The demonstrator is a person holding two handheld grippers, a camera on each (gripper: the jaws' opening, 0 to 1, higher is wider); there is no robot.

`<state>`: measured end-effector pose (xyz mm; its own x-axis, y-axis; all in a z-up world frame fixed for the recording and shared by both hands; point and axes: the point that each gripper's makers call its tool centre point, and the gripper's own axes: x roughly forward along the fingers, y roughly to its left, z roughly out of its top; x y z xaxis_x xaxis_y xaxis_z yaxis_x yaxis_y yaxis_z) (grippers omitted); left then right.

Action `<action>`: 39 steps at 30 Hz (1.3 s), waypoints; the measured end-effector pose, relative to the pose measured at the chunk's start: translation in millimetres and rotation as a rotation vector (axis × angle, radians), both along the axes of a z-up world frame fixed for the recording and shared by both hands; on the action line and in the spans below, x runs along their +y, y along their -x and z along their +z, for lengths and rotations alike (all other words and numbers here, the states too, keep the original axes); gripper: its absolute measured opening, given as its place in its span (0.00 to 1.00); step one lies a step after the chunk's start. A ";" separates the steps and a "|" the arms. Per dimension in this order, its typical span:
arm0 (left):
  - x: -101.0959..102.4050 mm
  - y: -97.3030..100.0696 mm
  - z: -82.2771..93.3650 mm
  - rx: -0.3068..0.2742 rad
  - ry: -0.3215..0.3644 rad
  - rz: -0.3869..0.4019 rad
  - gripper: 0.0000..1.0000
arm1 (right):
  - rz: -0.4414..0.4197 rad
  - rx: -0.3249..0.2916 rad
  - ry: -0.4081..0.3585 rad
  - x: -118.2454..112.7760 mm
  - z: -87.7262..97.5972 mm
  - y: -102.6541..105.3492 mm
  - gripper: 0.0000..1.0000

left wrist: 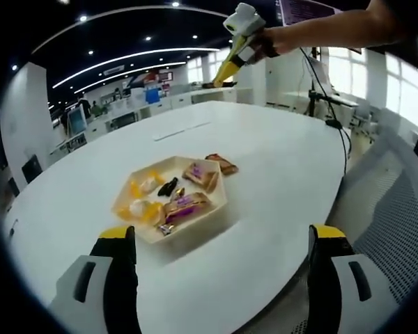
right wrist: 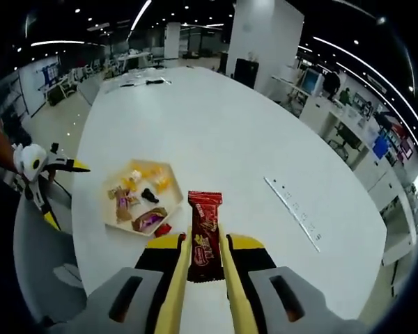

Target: Place the target food into the container with the food tongs after gripping and lifting it, then release it inside without dropping or visibly crushing the food.

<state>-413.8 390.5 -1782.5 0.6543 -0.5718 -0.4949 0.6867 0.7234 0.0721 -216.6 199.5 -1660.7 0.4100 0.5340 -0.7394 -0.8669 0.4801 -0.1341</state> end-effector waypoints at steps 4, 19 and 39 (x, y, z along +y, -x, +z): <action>0.1 -0.1 0.1 -0.003 -0.002 -0.001 0.99 | 0.003 -0.004 -0.002 2.8 2.7 0.2 0.23; -0.8 0.3 2.5 -0.009 0.006 -0.005 0.99 | 0.020 0.004 -0.010 23.5 6.5 7.4 0.23; -0.1 -0.8 4.4 -0.022 0.002 -0.002 0.99 | 0.051 -0.015 -0.034 61.3 14.2 7.1 0.23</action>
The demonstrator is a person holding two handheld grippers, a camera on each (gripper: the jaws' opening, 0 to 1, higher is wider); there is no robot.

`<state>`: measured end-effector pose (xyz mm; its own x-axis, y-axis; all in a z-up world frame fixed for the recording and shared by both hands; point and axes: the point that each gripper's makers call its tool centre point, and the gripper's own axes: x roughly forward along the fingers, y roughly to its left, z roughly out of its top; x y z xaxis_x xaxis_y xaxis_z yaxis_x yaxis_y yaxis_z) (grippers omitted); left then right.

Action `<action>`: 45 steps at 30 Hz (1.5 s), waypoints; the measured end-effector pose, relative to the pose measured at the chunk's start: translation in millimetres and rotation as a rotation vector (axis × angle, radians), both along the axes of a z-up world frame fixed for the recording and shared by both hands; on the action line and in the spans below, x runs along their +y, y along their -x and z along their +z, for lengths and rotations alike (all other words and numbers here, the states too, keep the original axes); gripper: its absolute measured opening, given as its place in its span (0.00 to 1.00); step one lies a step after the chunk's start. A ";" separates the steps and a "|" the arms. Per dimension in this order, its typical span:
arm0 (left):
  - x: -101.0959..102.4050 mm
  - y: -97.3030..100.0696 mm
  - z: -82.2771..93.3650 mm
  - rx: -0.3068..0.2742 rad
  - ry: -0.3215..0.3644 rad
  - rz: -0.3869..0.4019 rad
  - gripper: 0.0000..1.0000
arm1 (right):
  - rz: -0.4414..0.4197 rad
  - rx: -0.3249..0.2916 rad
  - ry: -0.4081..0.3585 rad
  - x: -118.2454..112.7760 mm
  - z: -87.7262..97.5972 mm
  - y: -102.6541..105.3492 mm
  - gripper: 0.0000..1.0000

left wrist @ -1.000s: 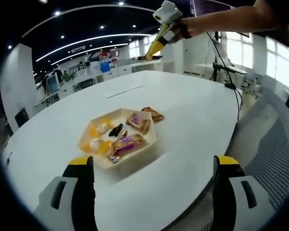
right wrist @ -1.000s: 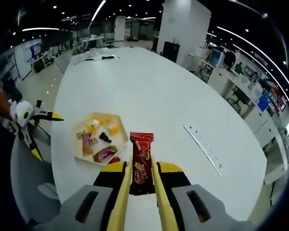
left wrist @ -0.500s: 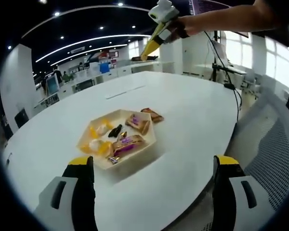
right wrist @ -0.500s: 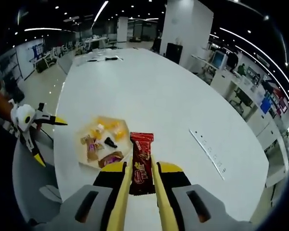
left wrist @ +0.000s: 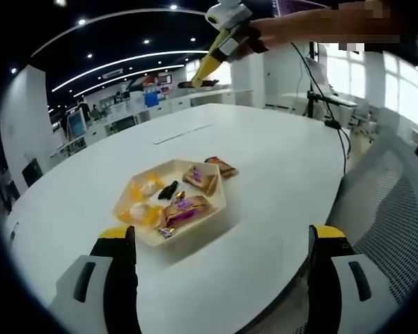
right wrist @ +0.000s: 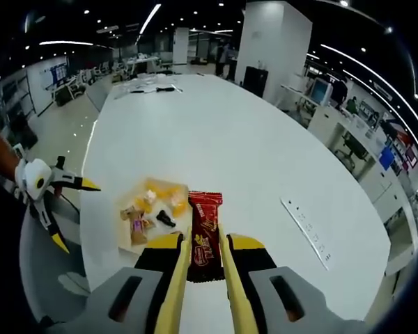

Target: Place the target food into the container with the food tongs after gripping and lifting it, then release it inside without dropping or visibly crushing the food.

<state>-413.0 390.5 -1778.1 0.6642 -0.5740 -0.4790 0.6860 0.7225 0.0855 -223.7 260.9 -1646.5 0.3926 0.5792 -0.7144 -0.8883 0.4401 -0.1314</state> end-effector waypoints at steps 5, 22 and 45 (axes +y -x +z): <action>-1.0 0.7 -1.1 0.000 -0.004 -0.009 0.99 | 0.009 0.000 -0.015 11.7 4.0 1.0 0.23; 0.5 -0.5 0.2 -0.002 0.006 0.001 0.99 | 0.064 -0.006 -0.037 52.5 12.1 4.2 0.23; -2.2 2.4 -1.3 0.003 -0.006 -0.020 0.98 | 0.158 0.003 -0.045 107.5 16.8 18.3 0.24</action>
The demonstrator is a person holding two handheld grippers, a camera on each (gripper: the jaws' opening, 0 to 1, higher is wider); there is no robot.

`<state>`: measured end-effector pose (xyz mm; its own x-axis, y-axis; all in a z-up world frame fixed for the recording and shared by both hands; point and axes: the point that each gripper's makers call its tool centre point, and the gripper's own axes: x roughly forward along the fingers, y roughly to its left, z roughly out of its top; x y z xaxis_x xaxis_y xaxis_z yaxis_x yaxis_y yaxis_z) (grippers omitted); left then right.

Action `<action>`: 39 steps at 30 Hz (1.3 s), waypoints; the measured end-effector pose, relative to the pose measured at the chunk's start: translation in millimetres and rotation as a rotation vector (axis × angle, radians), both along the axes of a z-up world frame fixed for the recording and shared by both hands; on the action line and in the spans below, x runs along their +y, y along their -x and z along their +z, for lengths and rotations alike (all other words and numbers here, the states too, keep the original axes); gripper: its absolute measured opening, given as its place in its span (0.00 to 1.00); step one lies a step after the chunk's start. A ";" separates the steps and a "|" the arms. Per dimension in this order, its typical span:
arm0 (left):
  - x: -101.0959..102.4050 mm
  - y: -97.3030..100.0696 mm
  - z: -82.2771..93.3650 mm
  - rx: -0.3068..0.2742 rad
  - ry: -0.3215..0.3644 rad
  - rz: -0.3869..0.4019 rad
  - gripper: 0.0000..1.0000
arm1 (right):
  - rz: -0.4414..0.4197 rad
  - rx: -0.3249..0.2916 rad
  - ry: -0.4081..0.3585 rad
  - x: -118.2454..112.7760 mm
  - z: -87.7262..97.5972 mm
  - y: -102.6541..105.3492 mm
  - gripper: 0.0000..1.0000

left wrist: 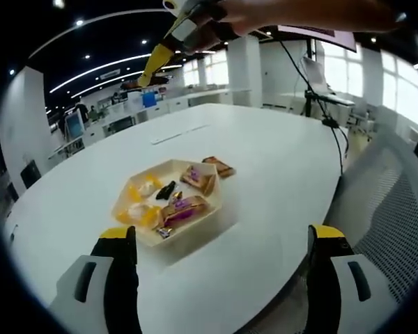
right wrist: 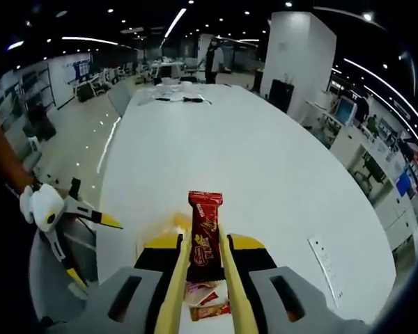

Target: Place the target food into the container with the food tongs after gripping and lifting it, then release it inside without dropping or visibly crushing the food.

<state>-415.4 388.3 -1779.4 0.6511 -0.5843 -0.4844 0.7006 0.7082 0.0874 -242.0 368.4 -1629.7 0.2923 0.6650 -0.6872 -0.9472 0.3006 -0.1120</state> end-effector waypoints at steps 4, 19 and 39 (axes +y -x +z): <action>0.8 -0.4 0.5 0.001 0.001 0.005 0.98 | 0.009 -0.001 -0.002 4.9 -0.1 0.4 0.24; 2.4 -1.5 -0.6 0.005 -0.001 0.013 0.97 | 0.026 0.001 -0.024 10.9 -0.3 0.8 0.28; 2.3 -1.3 -1.1 0.006 -0.004 0.012 0.97 | -0.011 -0.037 -0.043 -3.8 9.5 -7.3 0.29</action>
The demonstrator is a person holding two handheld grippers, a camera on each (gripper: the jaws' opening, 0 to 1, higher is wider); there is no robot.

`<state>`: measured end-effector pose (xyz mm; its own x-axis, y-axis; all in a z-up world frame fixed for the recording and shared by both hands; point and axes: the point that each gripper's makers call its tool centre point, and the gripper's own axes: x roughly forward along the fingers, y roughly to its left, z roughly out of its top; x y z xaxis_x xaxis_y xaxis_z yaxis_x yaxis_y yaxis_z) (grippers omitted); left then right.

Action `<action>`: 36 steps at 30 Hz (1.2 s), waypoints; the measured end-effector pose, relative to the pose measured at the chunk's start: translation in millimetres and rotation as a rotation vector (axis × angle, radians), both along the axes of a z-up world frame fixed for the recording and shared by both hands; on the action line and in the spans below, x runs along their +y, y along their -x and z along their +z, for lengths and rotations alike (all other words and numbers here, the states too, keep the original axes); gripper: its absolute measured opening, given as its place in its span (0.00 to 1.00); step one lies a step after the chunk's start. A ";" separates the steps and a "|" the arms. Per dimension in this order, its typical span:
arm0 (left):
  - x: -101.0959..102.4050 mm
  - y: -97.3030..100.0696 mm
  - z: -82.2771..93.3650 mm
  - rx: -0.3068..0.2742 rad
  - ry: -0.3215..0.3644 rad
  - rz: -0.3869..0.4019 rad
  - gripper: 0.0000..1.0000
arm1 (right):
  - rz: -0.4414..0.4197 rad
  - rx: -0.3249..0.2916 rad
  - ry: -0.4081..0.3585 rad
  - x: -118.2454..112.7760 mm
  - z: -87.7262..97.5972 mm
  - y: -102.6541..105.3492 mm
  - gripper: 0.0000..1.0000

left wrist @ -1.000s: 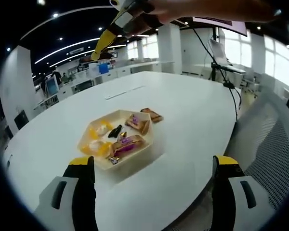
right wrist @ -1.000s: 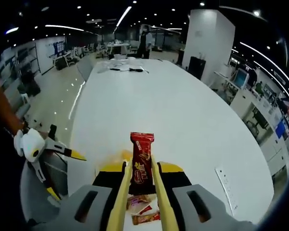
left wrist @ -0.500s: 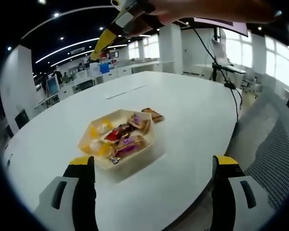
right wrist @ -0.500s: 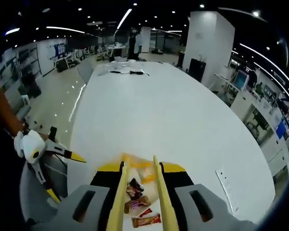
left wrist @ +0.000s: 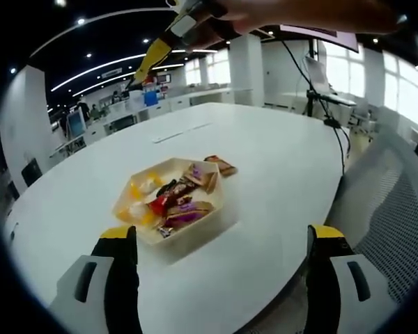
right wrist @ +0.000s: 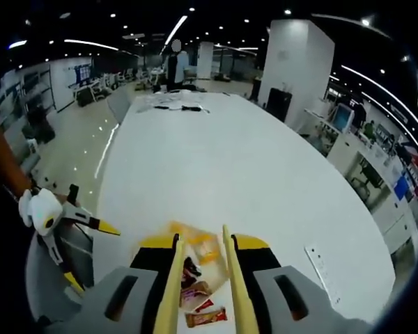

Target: Place the target food into the container with the food tongs after gripping and lifting it, then release it inside without dropping or visibly crushing the food.

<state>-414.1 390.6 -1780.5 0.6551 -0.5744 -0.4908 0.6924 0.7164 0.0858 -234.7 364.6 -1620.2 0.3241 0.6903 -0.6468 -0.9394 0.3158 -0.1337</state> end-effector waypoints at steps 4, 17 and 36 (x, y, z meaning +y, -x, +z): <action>-0.3 0.1 -1.0 0.000 -0.003 -0.002 0.97 | -0.012 -0.012 0.000 -6.6 1.2 -0.9 0.29; 1.4 -0.9 -0.8 0.000 -0.002 0.008 0.97 | -0.090 -0.020 -0.013 -39.7 -3.5 -7.3 0.29; -0.4 1.5 -3.6 0.011 -0.012 -0.009 0.97 | -0.252 -0.029 -0.008 -103.7 -34.9 -4.4 0.30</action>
